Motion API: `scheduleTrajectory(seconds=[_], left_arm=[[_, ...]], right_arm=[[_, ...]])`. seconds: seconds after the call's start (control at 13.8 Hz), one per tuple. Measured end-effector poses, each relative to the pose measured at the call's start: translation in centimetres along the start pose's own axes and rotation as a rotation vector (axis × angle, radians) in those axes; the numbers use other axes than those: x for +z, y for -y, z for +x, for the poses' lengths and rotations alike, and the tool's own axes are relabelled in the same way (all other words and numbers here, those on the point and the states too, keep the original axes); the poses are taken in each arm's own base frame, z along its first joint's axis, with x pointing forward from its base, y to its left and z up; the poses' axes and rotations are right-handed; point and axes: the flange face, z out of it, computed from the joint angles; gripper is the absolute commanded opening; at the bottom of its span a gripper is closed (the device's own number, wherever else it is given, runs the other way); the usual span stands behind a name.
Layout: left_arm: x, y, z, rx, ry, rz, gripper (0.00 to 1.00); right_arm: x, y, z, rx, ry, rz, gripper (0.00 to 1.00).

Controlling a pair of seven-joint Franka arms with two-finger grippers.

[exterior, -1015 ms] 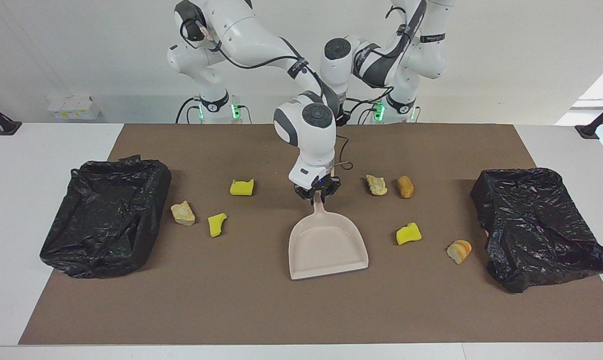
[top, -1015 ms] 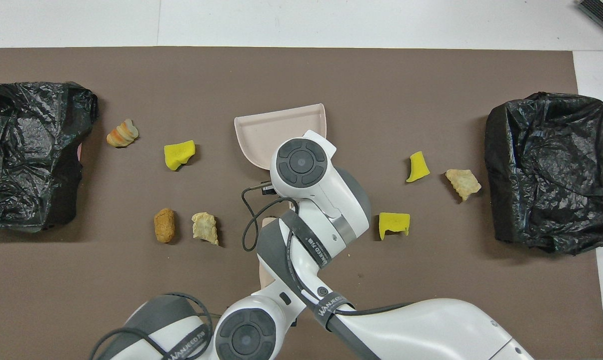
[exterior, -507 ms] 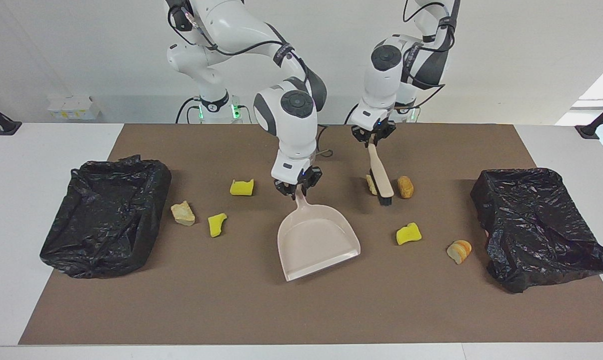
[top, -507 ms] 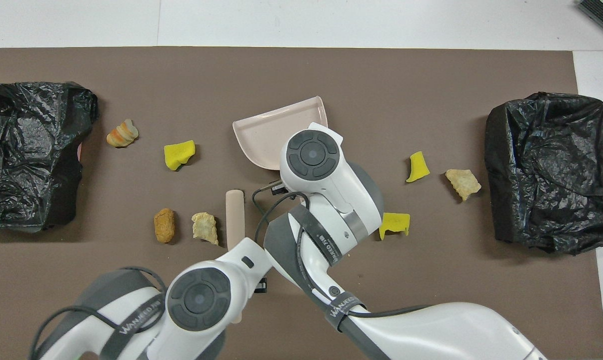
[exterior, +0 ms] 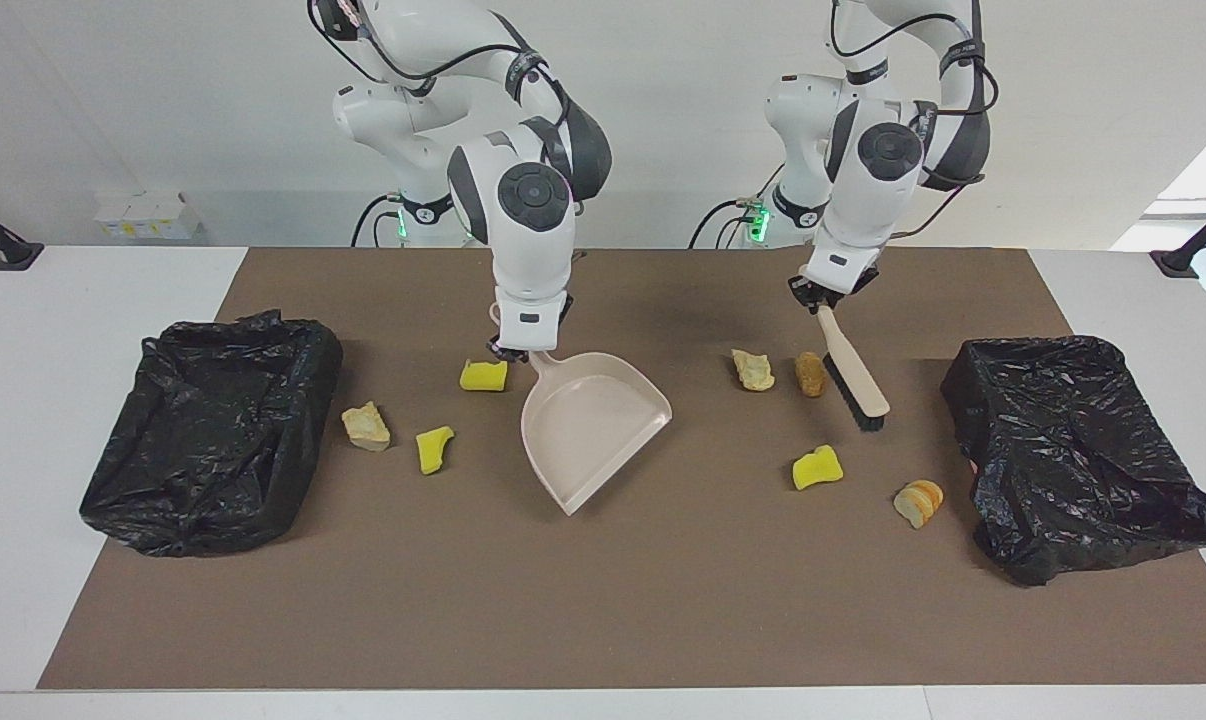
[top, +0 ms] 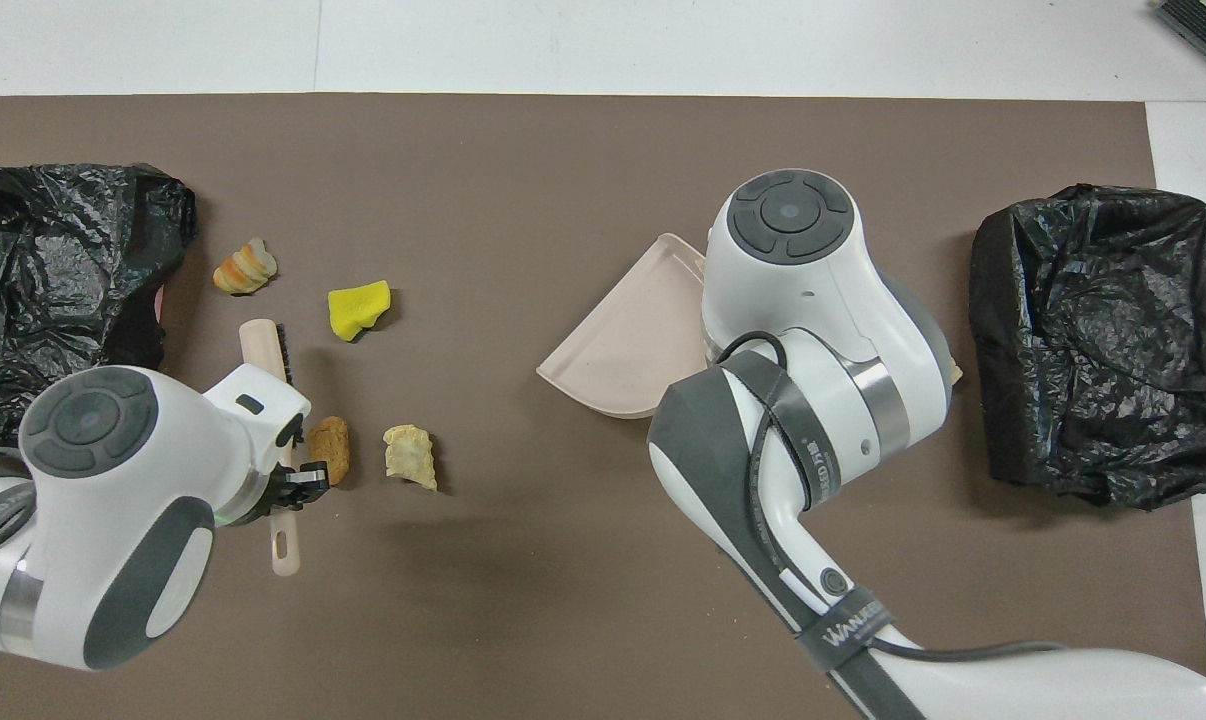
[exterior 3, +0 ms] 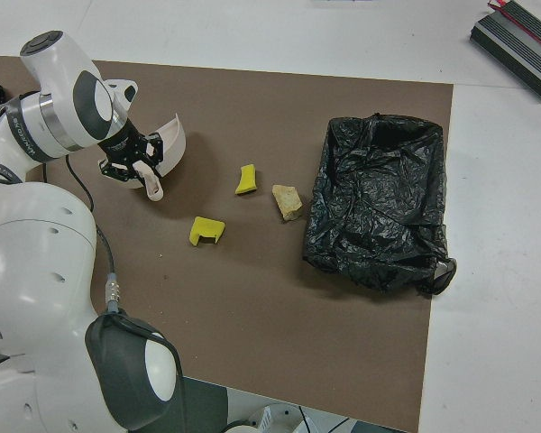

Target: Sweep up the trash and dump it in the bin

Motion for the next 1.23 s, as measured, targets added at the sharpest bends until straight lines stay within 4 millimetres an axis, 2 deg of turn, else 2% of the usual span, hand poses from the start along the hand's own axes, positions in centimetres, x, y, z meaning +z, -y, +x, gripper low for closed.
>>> scheduleTrajectory(seconds=[0.14,0.36,0.58,0.8,0.94,1.23], left_arm=[[1.7,1.1,-0.2,-0.010,0.034,0.010,0.00],[4.4,1.4,-2.1,-0.008,0.083,0.037,0.00],[5.8,1.7,-3.6,-0.050,0.099,0.050,0.00],[6.6,1.4,-4.4,-0.087,0.097,0.051,0.00],[6.9,0.1,-5.2,-0.088,0.109,0.030,0.00],[8.0,-3.8,-6.0,-0.079,0.114,-0.068,0.00]], right_arm=[[0.5,1.3,-0.3,-0.083,0.030,-0.024,0.00],[1.5,3.8,-0.8,-0.233,0.074,-0.067,0.00],[3.2,3.6,-1.5,-0.350,0.034,-0.098,0.00],[4.6,3.0,-2.2,-0.389,0.015,-0.110,0.00],[4.7,2.7,-2.5,-0.391,0.017,-0.108,0.00],[5.6,2.2,-3.3,-0.481,0.010,-0.114,0.00]])
